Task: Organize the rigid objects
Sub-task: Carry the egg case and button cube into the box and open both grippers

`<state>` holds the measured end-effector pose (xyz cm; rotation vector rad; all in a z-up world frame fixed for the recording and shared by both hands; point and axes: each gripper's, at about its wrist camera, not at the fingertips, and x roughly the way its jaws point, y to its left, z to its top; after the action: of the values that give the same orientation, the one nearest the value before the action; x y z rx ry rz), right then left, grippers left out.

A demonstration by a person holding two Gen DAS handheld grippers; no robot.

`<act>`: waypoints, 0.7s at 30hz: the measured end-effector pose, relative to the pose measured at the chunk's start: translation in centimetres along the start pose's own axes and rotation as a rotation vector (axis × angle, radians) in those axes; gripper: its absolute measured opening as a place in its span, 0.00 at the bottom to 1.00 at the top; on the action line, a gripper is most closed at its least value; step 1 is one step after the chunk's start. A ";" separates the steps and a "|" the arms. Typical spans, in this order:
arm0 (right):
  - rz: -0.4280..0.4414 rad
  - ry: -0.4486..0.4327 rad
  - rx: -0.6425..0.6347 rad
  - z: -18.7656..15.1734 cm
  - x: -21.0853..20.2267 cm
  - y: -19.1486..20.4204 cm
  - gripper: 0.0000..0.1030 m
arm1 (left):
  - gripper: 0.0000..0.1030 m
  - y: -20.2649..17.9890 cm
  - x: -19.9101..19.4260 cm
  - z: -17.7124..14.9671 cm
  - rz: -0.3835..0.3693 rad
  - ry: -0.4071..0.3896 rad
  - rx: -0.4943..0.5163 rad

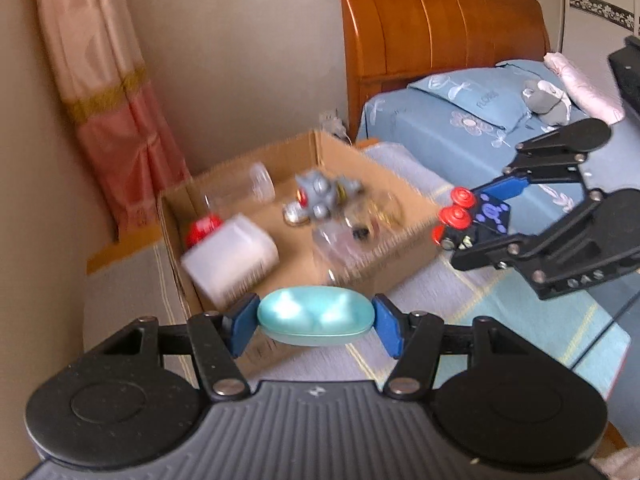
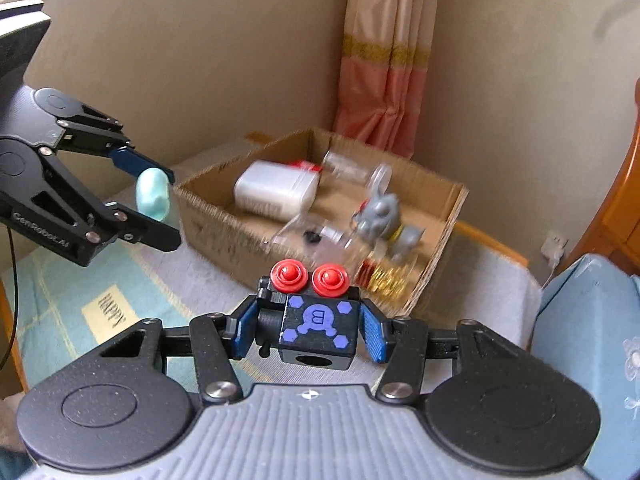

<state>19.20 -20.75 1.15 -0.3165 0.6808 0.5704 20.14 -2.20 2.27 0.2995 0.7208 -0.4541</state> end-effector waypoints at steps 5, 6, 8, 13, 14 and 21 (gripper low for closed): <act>-0.013 -0.034 0.006 1.9 -0.4 -1.3 0.56 | 0.59 1.0 2.8 2.0 0.015 0.011 -0.002; -0.015 -0.038 0.010 2.1 -0.2 -1.4 0.56 | 0.59 1.1 3.2 2.1 0.016 0.015 -0.005; -0.013 -0.043 0.016 2.8 0.0 -1.8 0.56 | 0.59 1.4 4.3 2.3 0.021 0.027 -0.009; -0.015 -0.049 0.023 3.8 0.4 -2.5 0.56 | 0.63 2.1 5.7 2.2 0.025 0.034 -0.051; -0.016 -0.050 0.024 3.9 0.5 -2.5 0.56 | 0.70 2.2 5.7 2.0 0.028 0.025 -0.058; -0.021 -0.043 0.053 4.9 1.7 -3.4 0.56 | 0.96 2.3 3.7 1.2 0.068 -0.027 -0.077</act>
<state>24.70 -20.63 3.95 -0.2604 0.6494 0.5368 24.41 -1.83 0.84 0.2441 0.6980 -0.3649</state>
